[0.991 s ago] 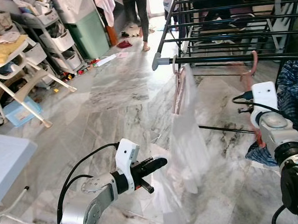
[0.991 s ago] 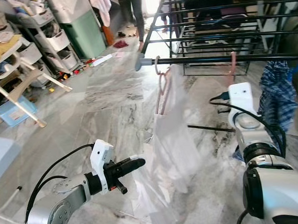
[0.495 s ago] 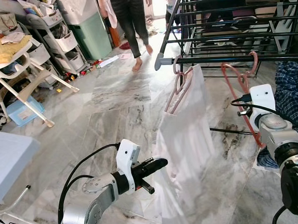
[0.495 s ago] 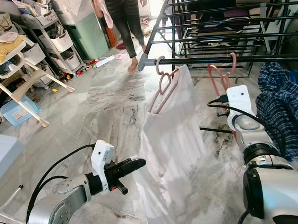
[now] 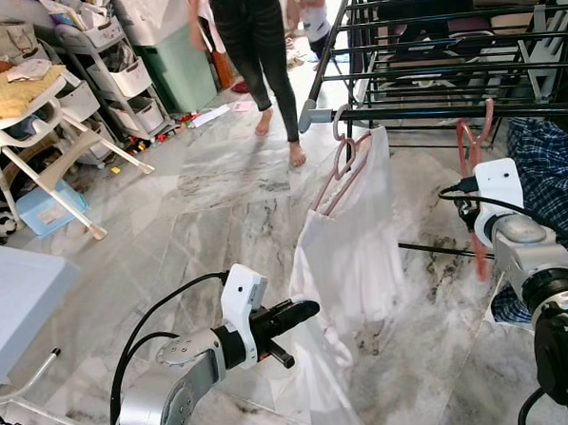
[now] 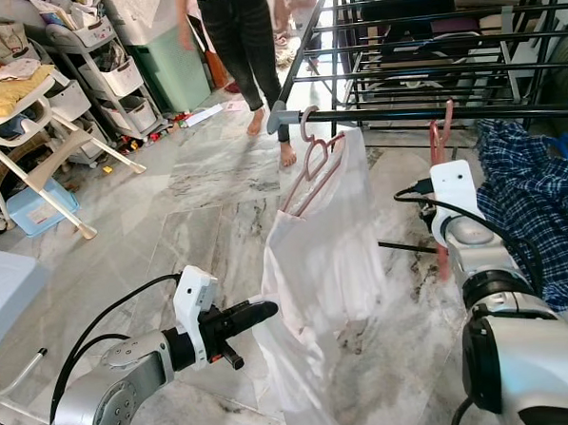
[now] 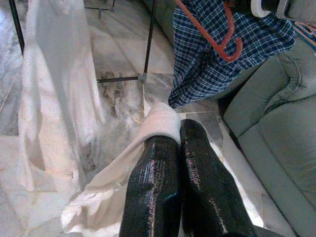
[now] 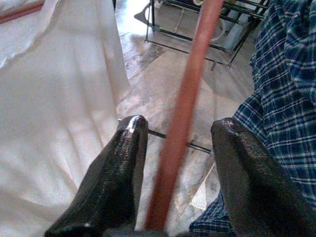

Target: Hang hanger

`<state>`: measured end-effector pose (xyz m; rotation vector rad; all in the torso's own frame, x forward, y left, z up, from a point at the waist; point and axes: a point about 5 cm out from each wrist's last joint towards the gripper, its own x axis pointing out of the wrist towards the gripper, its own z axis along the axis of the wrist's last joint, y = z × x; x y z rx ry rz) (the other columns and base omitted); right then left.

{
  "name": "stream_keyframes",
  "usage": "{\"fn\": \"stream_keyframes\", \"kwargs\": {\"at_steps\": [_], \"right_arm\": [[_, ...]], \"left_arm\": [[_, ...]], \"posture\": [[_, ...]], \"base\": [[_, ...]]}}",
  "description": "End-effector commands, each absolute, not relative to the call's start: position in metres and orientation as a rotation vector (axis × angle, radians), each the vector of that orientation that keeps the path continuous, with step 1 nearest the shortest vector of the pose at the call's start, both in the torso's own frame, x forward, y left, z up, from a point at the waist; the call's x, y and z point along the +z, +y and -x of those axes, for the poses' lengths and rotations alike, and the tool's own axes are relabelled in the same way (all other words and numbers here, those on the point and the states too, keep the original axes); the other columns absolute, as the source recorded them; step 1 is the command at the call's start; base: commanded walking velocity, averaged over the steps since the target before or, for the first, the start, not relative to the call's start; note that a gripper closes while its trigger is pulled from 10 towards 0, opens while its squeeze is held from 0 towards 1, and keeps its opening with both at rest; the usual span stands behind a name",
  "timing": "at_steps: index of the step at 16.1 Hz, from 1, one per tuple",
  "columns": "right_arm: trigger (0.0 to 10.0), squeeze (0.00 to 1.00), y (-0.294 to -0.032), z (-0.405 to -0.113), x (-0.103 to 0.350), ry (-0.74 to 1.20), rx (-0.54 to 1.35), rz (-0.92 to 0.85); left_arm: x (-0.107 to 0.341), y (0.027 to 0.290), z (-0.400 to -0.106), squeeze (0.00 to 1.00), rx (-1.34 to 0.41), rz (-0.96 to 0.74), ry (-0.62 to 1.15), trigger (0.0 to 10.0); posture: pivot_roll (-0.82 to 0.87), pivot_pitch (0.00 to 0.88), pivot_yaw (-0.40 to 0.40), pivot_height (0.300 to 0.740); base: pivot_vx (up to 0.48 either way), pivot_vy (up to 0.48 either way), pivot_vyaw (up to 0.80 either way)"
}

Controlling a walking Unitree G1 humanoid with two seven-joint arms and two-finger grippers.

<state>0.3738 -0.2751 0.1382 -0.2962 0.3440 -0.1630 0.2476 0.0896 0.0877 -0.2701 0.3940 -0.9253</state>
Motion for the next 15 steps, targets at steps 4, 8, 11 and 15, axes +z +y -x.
{"fn": "stream_keyframes", "kwargs": {"at_steps": [4,8,11,15], "right_arm": [[10.0,0.24,-0.2722,-0.3788,0.146,0.349,-0.187,0.317],[0.0,0.0,-0.2691,-0.3793,0.1439,0.349,-0.202,0.247],[0.0,0.0,-0.268,-0.3796,0.1436,0.356,-0.205,0.243],[0.0,0.0,-0.2698,-0.3793,0.1442,0.352,-0.224,0.226]], "left_arm": [[0.0872,0.095,-0.2488,0.0,-0.907,0.253,0.393,10.0],[0.0898,0.0947,-0.2507,0.0,-0.913,0.246,0.39,10.0],[0.0881,0.0965,-0.2479,0.0,-0.917,0.239,0.401,10.0],[0.0878,0.092,-0.2485,0.0,-0.922,0.244,0.397,10.0]], "posture": [[-0.02,0.018,0.166,0.74],[-0.01,0.033,0.169,0.74],[-0.01,0.031,0.166,0.74],[-0.01,0.016,0.164,0.74]], "base": [[0.0,0.0,0.0],[0.0,0.0,0.0],[0.0,0.0,0.0],[0.0,0.0,0.0]]}}
